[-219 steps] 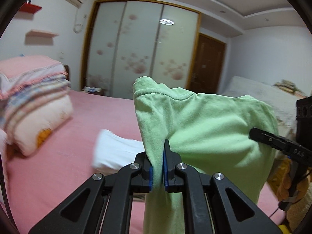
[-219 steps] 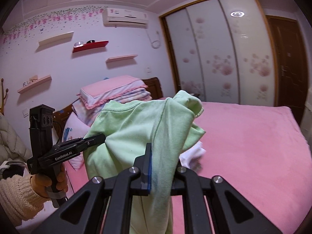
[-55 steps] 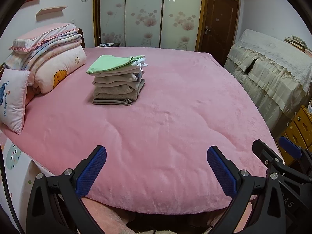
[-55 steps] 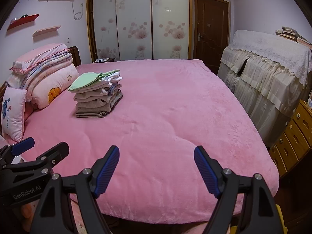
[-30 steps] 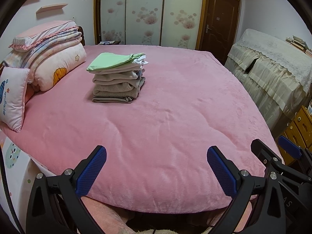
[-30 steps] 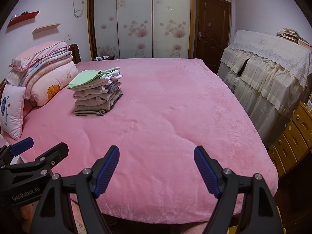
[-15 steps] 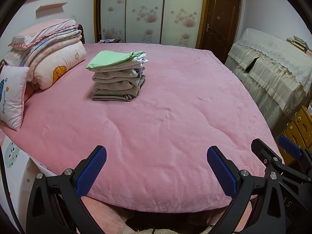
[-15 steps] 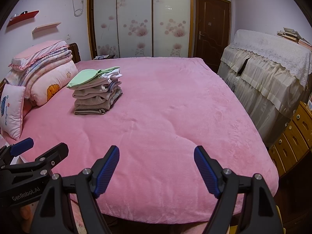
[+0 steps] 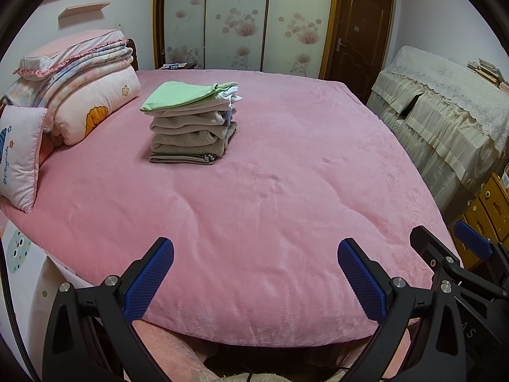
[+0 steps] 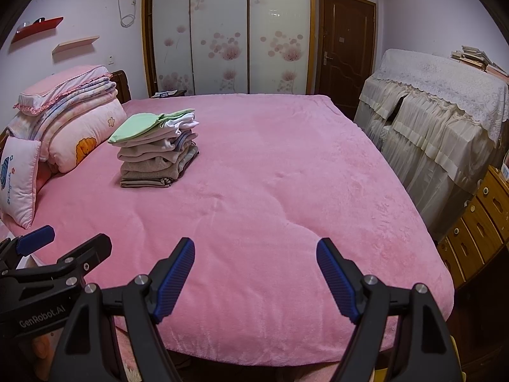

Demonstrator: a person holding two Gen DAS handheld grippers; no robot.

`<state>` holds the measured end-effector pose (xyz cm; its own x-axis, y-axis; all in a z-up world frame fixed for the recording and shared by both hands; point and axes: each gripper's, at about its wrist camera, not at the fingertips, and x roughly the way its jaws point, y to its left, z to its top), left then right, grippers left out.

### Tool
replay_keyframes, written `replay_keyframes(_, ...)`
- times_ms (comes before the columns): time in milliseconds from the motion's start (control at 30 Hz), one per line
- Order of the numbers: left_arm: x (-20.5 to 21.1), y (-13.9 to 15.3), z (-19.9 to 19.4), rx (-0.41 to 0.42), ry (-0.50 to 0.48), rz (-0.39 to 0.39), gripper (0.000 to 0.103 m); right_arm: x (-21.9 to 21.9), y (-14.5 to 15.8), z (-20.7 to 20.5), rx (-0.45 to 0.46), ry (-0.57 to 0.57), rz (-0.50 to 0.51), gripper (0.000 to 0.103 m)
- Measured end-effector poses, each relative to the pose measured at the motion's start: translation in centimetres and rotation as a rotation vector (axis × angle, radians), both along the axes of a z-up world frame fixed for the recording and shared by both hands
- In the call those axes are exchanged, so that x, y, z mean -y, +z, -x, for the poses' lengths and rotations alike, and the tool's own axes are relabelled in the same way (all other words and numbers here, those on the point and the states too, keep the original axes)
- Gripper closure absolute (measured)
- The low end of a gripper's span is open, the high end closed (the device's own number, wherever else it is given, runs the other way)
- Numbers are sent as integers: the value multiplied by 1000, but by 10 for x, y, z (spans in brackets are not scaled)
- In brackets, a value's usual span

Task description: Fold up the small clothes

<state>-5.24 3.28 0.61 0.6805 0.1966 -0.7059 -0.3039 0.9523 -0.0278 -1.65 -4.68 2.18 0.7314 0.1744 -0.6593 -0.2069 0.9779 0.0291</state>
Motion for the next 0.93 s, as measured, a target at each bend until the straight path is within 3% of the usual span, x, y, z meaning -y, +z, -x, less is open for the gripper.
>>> replay_keyframes(933, 0, -5, 0, -1, -14, 16, 1, 16, -1, 2, -2, -5, 6, 23)
